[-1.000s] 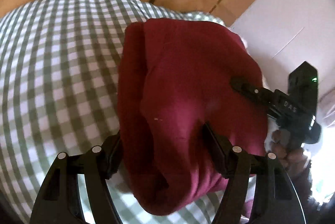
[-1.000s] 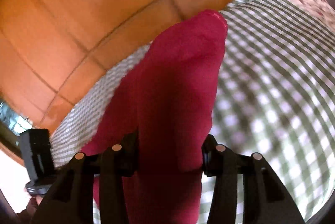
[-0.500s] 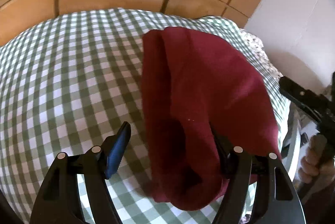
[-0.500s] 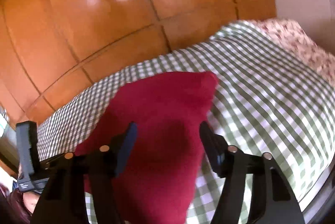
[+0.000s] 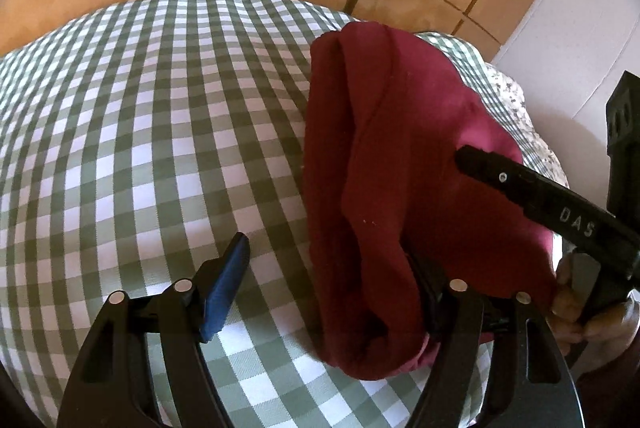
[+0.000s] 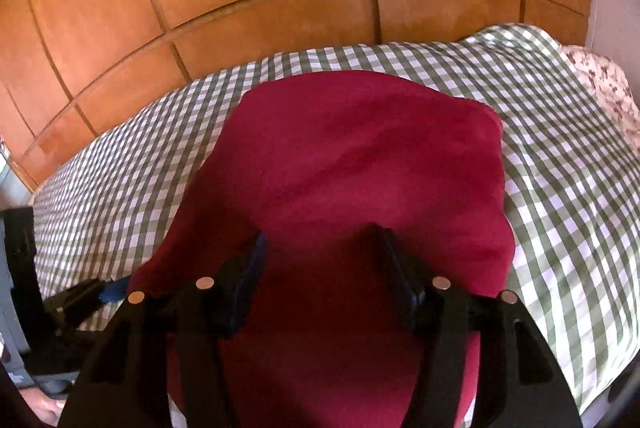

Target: Fold small clothes

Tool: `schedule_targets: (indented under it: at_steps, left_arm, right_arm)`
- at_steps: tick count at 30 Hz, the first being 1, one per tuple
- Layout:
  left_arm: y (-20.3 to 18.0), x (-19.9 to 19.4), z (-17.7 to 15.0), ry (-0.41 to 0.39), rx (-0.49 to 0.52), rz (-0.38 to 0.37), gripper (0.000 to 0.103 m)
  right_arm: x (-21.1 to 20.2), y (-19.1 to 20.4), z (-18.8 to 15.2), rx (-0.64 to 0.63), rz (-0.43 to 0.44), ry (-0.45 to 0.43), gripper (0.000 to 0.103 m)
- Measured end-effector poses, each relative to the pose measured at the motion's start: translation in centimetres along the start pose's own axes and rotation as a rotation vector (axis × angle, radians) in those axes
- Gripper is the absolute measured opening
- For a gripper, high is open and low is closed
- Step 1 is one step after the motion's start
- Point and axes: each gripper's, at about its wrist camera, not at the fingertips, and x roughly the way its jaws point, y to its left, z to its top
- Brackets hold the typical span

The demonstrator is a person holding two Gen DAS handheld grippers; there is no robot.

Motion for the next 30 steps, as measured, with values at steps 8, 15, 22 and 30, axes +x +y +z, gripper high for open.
schedule_targets:
  at_steps: [8, 15, 22, 30]
  left_arm:
    - [0.7, -1.0, -0.8, -0.011, -0.061, -0.012, 0.080]
    - [0.9, -1.3, -1.6, -0.019, -0.064, 0.008, 0.085]
    - [0.8, -3.3, -2.6, -0.036, -0.086, 0.054, 0.091]
    - [0.5, -7.1, -4.1, -0.092, -0.044, 0.139, 0.091]
  right_arm:
    - [-3.9, 1.7, -2.2, -0.031, -0.012, -0.036, 0.059]
    - [-4.5, 2.9, -6.3, -0.111, -0.096, -0.044, 0.059]
    - [-4.7, 4.5, -6.5, -0.141, -0.145, -0.061, 0.070]
    - [-5.2, 4.0, -2.3, -0.002, -0.063, -0.080, 0.070]
